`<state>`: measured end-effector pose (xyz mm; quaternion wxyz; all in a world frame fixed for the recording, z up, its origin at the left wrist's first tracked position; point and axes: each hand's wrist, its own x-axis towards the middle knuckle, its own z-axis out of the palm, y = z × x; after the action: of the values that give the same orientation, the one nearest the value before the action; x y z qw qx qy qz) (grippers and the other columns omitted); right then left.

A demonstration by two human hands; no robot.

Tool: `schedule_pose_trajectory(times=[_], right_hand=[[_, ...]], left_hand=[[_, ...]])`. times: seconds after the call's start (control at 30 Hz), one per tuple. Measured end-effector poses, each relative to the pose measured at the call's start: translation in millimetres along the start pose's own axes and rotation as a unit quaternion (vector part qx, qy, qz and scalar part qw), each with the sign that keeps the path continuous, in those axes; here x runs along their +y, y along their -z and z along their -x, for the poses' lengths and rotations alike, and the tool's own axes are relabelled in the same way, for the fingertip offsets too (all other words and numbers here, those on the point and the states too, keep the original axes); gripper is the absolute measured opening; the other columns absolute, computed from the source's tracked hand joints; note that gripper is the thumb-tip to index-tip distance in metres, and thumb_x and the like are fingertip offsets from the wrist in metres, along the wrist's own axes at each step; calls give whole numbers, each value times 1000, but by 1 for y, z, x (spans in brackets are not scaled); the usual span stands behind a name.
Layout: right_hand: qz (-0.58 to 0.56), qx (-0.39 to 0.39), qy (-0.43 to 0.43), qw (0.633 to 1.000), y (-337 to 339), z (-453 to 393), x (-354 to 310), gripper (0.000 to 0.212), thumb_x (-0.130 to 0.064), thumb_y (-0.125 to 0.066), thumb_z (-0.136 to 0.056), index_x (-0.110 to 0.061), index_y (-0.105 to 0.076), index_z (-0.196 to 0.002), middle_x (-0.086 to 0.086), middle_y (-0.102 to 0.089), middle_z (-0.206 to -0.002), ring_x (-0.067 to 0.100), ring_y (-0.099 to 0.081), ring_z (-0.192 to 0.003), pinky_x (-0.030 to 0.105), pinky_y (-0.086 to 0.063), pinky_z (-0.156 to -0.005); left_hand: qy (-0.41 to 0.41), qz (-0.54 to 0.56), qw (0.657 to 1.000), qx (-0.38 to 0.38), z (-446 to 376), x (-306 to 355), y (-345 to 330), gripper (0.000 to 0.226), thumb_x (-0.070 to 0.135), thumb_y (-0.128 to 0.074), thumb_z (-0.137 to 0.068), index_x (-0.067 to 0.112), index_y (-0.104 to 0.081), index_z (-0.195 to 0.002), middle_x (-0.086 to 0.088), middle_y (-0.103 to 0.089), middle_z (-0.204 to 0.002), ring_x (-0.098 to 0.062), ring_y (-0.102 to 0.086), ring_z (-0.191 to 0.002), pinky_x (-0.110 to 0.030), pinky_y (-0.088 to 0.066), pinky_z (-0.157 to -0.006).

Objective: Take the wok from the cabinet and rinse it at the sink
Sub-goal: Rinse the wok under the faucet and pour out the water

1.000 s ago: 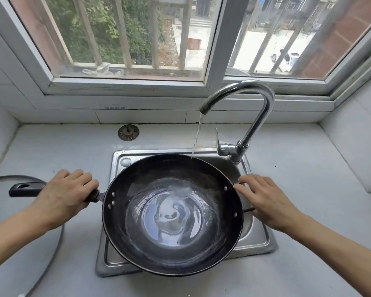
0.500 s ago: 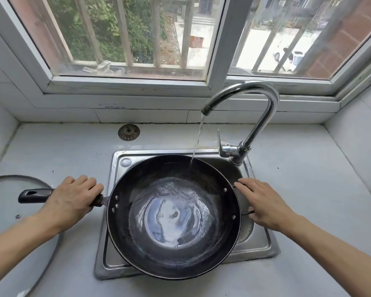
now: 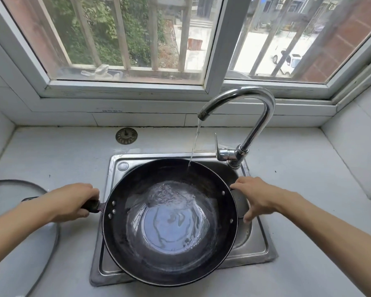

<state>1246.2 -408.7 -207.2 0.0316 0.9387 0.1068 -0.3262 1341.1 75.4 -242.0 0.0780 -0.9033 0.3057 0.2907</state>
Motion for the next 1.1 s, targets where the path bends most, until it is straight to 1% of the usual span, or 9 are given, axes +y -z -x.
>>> schedule_pose_trajectory(times=[0.1,0.27,0.47,0.57,0.73,0.8,0.9,1.0,1.1], right_hand=[[24,-18,3,1000,2,-5,-9,107,-52,-86,-60,-23,-30,-146,0,-43,-134,23,-44,-120,37,-40,-105],[8,30,-5,1000,-1,-4,-11,128,-48,-87,-58,-28,-4,-153,2,-44,-128,22,-44,-111,32,-40,-99],[-69,164,3,984,-5,10,-5,130,-33,-88,-56,-30,2,-149,-1,-31,-124,18,-31,-116,29,-45,-98],[-48,237,2,970,-9,14,-6,127,-25,-87,-58,-27,1,-150,0,-30,-124,16,-30,-112,31,-51,-90],[-66,263,-36,962,-24,9,-9,127,-23,-88,-57,-14,-5,-152,2,-31,-121,20,-33,-108,29,-46,-95],[-74,268,-38,960,-27,8,-8,115,-26,-90,-56,-13,-20,-147,0,-30,-118,20,-32,-106,31,-46,-96],[-125,268,-28,955,-21,11,-5,95,-35,-91,-54,-19,-37,-131,-5,-27,-112,16,-30,-106,27,-43,-97],[-190,236,-40,952,-12,16,-1,98,-42,-90,-57,-22,-38,-138,-5,-31,-116,14,-29,-112,22,-35,-97],[-184,254,-59,948,-11,17,-2,86,-39,-86,-66,-18,-43,-137,-5,-33,-115,14,-34,-112,19,-32,-92]], left_hand=[[-12,-7,1000,-6,-4,-1,1,20,34,-62,-84,36,-44,-93,12,-51,-103,-9,-50,-96,-24,-40,-82],[-9,13,1000,8,3,0,4,20,34,-63,-88,33,-45,-98,10,-49,-102,-11,-51,-96,-25,-40,-83],[10,-3,998,56,16,6,10,21,33,-56,-91,29,-41,-105,11,-49,-100,-13,-51,-93,-30,-43,-82],[23,6,995,101,18,10,9,20,35,-56,-91,30,-40,-102,12,-50,-97,-12,-49,-92,-31,-43,-81],[47,24,988,147,16,15,6,20,34,-58,-90,28,-41,-100,11,-48,-94,-14,-47,-89,-34,-45,-80],[47,28,982,182,16,18,4,22,32,-62,-88,26,-45,-101,9,-49,-92,-16,-47,-88,-35,-46,-76],[47,3,971,232,18,20,2,30,27,-75,-79,24,-49,-96,8,-49,-84,-19,-49,-79,-37,-47,-65],[32,-12,963,268,17,18,-1,45,20,-87,-63,24,-50,-88,8,-46,-74,-20,-46,-66,-38,-46,-52],[25,-16,959,282,15,19,0,50,19,-90,-59,25,-49,-87,9,-46,-72,-19,-46,-64,-37,-46,-49]])
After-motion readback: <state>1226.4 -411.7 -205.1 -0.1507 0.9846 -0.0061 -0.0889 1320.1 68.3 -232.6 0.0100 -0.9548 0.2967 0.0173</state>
